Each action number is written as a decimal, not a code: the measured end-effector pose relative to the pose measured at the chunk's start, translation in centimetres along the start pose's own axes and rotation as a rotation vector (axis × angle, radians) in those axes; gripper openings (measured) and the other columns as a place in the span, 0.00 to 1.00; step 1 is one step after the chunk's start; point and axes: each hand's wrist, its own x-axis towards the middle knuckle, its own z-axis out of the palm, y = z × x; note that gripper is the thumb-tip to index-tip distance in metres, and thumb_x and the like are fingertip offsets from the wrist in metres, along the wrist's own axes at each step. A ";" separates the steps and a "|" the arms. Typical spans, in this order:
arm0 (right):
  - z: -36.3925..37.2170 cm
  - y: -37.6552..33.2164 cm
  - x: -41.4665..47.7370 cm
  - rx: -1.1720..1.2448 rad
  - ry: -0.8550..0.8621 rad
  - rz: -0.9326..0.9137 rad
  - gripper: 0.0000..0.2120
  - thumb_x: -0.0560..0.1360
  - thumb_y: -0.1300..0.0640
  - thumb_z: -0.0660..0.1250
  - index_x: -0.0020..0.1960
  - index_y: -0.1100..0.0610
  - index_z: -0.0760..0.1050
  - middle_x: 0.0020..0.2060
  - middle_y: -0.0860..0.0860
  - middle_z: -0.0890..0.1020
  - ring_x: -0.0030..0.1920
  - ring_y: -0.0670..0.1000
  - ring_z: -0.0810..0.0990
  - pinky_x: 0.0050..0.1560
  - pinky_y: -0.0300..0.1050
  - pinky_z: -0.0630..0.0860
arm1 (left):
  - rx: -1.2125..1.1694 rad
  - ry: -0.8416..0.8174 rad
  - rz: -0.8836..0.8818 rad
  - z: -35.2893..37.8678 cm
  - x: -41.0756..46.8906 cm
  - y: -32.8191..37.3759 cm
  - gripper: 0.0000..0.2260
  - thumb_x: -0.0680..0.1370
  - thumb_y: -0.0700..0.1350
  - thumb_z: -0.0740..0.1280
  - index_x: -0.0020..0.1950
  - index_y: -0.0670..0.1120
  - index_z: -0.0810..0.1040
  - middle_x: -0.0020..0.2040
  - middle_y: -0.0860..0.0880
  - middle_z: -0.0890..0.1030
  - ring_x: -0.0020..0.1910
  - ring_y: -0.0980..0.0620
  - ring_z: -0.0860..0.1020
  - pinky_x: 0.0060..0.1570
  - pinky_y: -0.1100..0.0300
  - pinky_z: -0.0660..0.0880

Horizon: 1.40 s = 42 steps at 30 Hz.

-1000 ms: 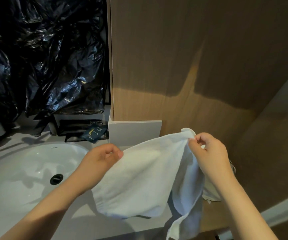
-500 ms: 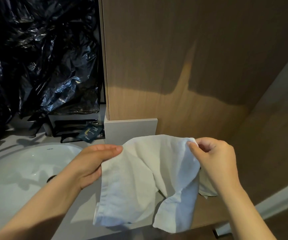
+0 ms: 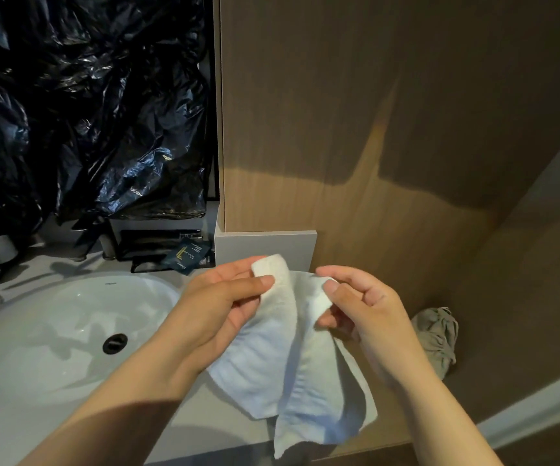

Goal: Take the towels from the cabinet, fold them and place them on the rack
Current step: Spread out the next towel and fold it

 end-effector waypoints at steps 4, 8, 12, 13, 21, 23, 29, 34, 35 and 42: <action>0.4 -0.6 0.1 -0.017 -0.127 -0.037 0.11 0.69 0.62 0.75 0.51 0.55 0.84 0.44 0.56 0.87 0.44 0.51 0.86 0.45 0.38 0.80 | 0.046 0.012 0.086 0.3 -0.3 0.3 0.19 0.64 0.37 0.72 0.55 0.39 0.81 0.49 0.42 0.85 0.47 0.51 0.84 0.45 0.65 0.80; 0.6 -0.9 -0.1 -0.153 -0.115 -0.152 0.09 0.74 0.69 0.71 0.47 0.56 0.84 0.38 0.56 0.87 0.39 0.51 0.86 0.43 0.38 0.80 | 0.175 0.046 0.165 -0.2 -0.4 0.0 0.15 0.66 0.38 0.73 0.53 0.40 0.83 0.46 0.43 0.86 0.44 0.51 0.84 0.46 0.64 0.81; 1.3 -1.5 -0.3 -0.431 0.014 -0.349 0.03 0.69 0.50 0.75 0.39 0.48 0.84 0.34 0.49 0.82 0.36 0.47 0.79 0.38 0.34 0.75 | 0.313 0.064 0.240 0.1 -1.0 -0.2 0.09 0.66 0.38 0.75 0.46 0.44 0.86 0.41 0.45 0.86 0.36 0.54 0.82 0.37 0.67 0.79; 1.4 -1.7 -0.4 -0.479 0.029 -0.384 0.05 0.68 0.46 0.75 0.38 0.47 0.83 0.36 0.48 0.80 0.38 0.48 0.78 0.38 0.34 0.73 | 0.336 0.056 0.249 0.2 -1.2 -0.2 0.10 0.65 0.40 0.76 0.45 0.45 0.86 0.42 0.44 0.86 0.38 0.53 0.83 0.40 0.66 0.80; 2.7 -2.7 -0.6 -0.369 -0.046 -0.360 0.03 0.71 0.54 0.73 0.41 0.53 0.83 0.34 0.50 0.82 0.32 0.46 0.75 0.34 0.35 0.71 | 0.259 0.053 0.290 0.9 -2.1 -0.7 0.06 0.72 0.37 0.72 0.47 0.44 0.86 0.47 0.33 0.82 0.44 0.41 0.75 0.52 0.46 0.72; 2.8 -2.9 -0.7 -0.268 -0.094 -0.307 0.08 0.69 0.51 0.72 0.41 0.56 0.84 0.35 0.54 0.82 0.31 0.45 0.75 0.32 0.35 0.72 | 0.296 0.046 0.355 1.0 -2.4 -0.9 0.06 0.72 0.38 0.72 0.47 0.46 0.86 0.46 0.38 0.85 0.45 0.41 0.81 0.52 0.46 0.77; 3.4 -3.1 -0.3 -0.209 -0.003 -0.283 0.13 0.66 0.49 0.72 0.41 0.59 0.83 0.32 0.53 0.82 0.29 0.43 0.74 0.30 0.35 0.71 | 0.306 0.059 0.479 1.2 -3.2 -1.0 0.09 0.68 0.44 0.73 0.47 0.47 0.86 0.45 0.46 0.86 0.45 0.47 0.85 0.44 0.60 0.81; 3.6 -2.9 -0.2 -0.239 -0.030 -0.292 0.03 0.71 0.58 0.74 0.40 0.56 0.83 0.31 0.48 0.81 0.29 0.42 0.75 0.31 0.32 0.71 | 0.327 -0.017 0.481 0.9 -3.5 -0.9 0.08 0.75 0.42 0.70 0.51 0.48 0.85 0.48 0.46 0.86 0.49 0.47 0.84 0.48 0.60 0.80; 3.7 -2.9 -0.2 -0.245 -0.025 -0.292 0.03 0.72 0.59 0.74 0.40 0.56 0.83 0.31 0.47 0.82 0.29 0.42 0.76 0.32 0.32 0.71 | 0.325 -0.027 0.489 0.9 -3.5 -0.9 0.08 0.75 0.42 0.69 0.51 0.48 0.85 0.49 0.47 0.86 0.50 0.47 0.84 0.49 0.60 0.80; 3.7 -2.9 0.1 -0.292 -0.001 -0.305 0.03 0.70 0.54 0.76 0.39 0.52 0.83 0.34 0.46 0.82 0.34 0.42 0.77 0.34 0.34 0.72 | 0.271 -0.053 0.516 0.7 -3.3 -0.7 0.11 0.68 0.42 0.73 0.50 0.46 0.86 0.47 0.45 0.86 0.48 0.47 0.84 0.46 0.64 0.79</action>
